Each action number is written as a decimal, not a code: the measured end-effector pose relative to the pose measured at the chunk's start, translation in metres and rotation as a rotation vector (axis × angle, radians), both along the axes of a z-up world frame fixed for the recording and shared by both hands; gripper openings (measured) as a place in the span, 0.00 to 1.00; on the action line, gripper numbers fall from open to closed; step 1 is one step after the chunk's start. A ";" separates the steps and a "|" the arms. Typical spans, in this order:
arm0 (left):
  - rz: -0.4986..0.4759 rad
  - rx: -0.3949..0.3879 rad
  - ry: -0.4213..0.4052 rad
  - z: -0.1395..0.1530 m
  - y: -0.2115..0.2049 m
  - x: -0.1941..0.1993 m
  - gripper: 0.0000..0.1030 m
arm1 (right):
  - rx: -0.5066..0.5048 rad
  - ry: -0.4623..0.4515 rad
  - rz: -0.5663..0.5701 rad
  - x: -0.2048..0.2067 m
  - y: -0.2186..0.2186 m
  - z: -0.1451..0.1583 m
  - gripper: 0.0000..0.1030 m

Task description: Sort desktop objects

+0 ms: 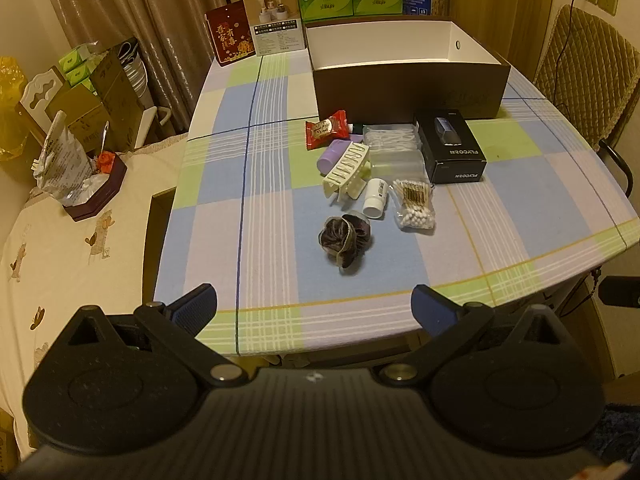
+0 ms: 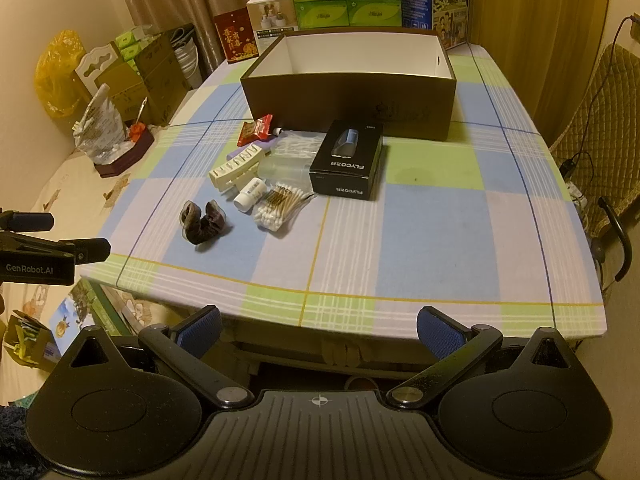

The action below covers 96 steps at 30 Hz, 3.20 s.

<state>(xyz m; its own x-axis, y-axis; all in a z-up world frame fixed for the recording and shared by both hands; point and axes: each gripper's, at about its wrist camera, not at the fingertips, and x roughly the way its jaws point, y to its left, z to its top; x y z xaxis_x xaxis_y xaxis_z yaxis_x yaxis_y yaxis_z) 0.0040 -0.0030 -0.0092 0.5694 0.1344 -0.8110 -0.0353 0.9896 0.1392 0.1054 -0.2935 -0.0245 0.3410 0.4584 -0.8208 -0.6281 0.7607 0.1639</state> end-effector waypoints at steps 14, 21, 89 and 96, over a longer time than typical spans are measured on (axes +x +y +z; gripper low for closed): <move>-0.012 0.007 0.010 0.001 -0.003 0.005 0.99 | -0.001 0.003 -0.002 0.001 0.000 0.001 0.98; -0.014 0.006 0.017 0.000 -0.004 0.008 0.99 | -0.003 0.003 -0.001 0.003 0.001 0.001 0.98; -0.102 -0.080 0.061 -0.081 0.027 0.104 0.65 | 0.076 0.019 0.047 0.084 0.099 -0.069 0.92; -0.143 -0.068 0.088 -0.098 0.029 0.118 0.64 | 0.056 0.054 0.025 0.100 0.103 -0.078 0.89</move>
